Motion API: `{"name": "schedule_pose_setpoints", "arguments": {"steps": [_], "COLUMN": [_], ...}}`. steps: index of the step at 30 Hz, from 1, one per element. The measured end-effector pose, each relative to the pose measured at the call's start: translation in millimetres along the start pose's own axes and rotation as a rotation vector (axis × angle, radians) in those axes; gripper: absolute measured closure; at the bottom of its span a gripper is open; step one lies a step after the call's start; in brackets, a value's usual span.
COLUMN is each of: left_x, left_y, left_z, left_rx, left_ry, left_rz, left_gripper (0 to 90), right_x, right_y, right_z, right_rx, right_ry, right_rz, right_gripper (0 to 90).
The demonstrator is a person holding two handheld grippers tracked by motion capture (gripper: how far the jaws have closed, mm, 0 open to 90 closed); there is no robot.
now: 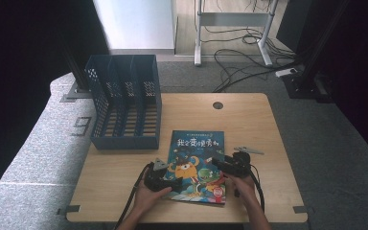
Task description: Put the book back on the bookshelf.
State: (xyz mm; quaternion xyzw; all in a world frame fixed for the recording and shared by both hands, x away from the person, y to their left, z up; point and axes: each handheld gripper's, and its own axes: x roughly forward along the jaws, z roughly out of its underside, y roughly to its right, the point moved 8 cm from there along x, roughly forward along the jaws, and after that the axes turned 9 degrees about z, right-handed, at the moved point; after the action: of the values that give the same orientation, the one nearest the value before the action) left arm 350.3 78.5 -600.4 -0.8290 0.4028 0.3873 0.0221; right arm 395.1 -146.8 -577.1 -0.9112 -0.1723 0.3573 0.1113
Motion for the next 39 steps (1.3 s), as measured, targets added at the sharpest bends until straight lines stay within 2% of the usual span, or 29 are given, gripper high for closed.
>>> {"name": "schedule_pose_setpoints", "arguments": {"steps": [7,14,25,35,39], "left_x": [-1.4,-1.8,-1.8,-2.4,-2.5], "left_y": [-1.2,-1.6,-1.4,-0.2,0.1], "left_z": [0.3,0.3,0.9,1.1,1.0], "left_rx": [0.002,0.004,0.011,0.008,0.007], "left_ry": [-0.006,-0.009,-0.017,-0.023,-0.023], "left_rz": [0.005,0.012,-0.002,-0.002,0.002], "left_gripper": [17.2,17.3,18.9,20.8,20.7], "right_x": [-1.1,-2.6,7.1,15.5,18.5], "right_y": [-1.0,0.8,2.9,4.0,4.6], "right_z": [-0.3,-2.4,4.4,2.3,-0.3], "right_rx": [-0.004,0.040,-0.006,-0.027,-0.017], "right_ry": [-0.003,-0.008,-0.067,-0.094,-0.095], "right_rz": [-0.011,-0.051,-0.005,0.005,0.003], "right_gripper": [31.9,32.5,31.3,29.0,28.1]}}
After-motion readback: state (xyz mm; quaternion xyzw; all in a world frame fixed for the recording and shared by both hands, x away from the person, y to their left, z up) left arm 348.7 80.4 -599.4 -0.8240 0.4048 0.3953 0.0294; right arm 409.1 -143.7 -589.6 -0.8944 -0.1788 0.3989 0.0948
